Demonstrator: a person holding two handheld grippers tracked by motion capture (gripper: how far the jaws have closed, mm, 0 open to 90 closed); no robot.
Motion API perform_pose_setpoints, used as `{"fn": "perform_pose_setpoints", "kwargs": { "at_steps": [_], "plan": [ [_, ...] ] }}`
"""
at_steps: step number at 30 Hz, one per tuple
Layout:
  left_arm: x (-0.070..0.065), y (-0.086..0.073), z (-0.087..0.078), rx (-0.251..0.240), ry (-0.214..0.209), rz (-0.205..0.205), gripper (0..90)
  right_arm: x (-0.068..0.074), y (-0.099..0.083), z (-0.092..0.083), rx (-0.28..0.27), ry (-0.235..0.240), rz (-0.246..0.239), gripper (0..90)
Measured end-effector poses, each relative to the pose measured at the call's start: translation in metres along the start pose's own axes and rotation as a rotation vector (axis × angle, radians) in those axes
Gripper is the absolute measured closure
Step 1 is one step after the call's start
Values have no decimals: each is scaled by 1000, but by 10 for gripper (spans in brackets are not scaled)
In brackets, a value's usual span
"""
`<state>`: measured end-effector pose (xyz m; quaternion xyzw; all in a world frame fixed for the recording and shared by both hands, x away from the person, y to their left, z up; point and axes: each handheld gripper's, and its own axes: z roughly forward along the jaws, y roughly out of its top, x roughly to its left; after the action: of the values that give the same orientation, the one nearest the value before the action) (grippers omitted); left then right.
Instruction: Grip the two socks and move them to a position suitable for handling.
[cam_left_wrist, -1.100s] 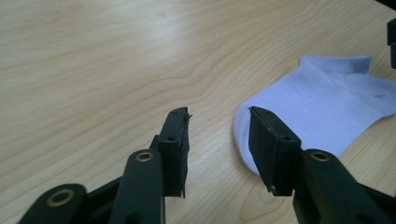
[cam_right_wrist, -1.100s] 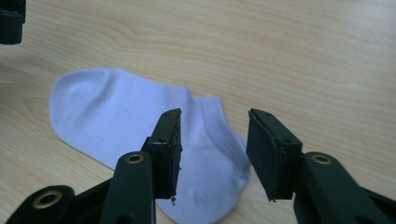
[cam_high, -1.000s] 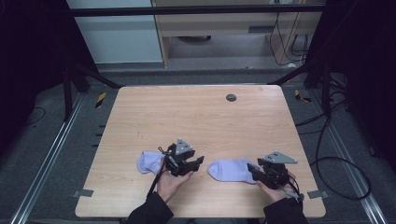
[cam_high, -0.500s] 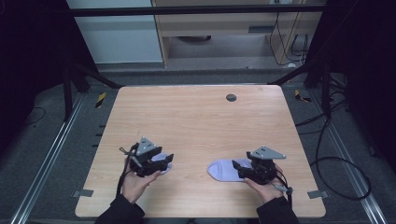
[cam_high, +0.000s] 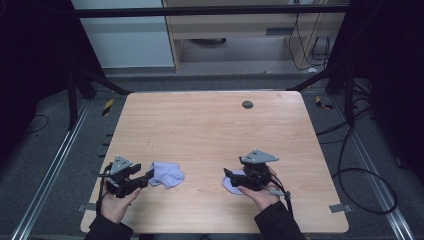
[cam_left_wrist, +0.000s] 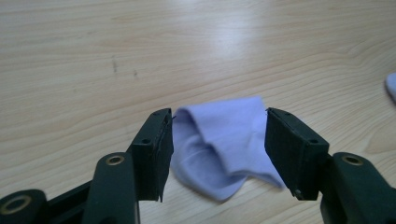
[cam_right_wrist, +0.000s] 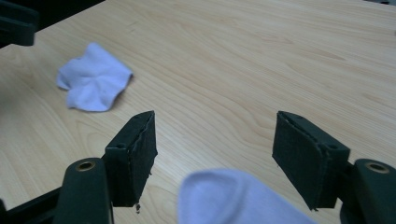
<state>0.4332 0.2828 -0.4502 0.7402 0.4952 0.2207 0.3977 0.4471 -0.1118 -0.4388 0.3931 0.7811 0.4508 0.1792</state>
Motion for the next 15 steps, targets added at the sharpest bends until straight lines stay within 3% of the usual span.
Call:
{"fn": "perform_pose_setpoints", "kwargs": {
  "at_steps": [6, 9, 15],
  "plan": [
    [12, -10, 4, 29, 28, -18, 444, 26, 13, 22, 22, 59, -41, 326],
    [15, -14, 7, 44, 36, -22, 485, 45, 21, 39, 36, 96, -66, 367],
    [19, -17, 13, 64, 47, -35, 523, 67, 27, 63, 64, 137, -94, 425]
  ]
}}
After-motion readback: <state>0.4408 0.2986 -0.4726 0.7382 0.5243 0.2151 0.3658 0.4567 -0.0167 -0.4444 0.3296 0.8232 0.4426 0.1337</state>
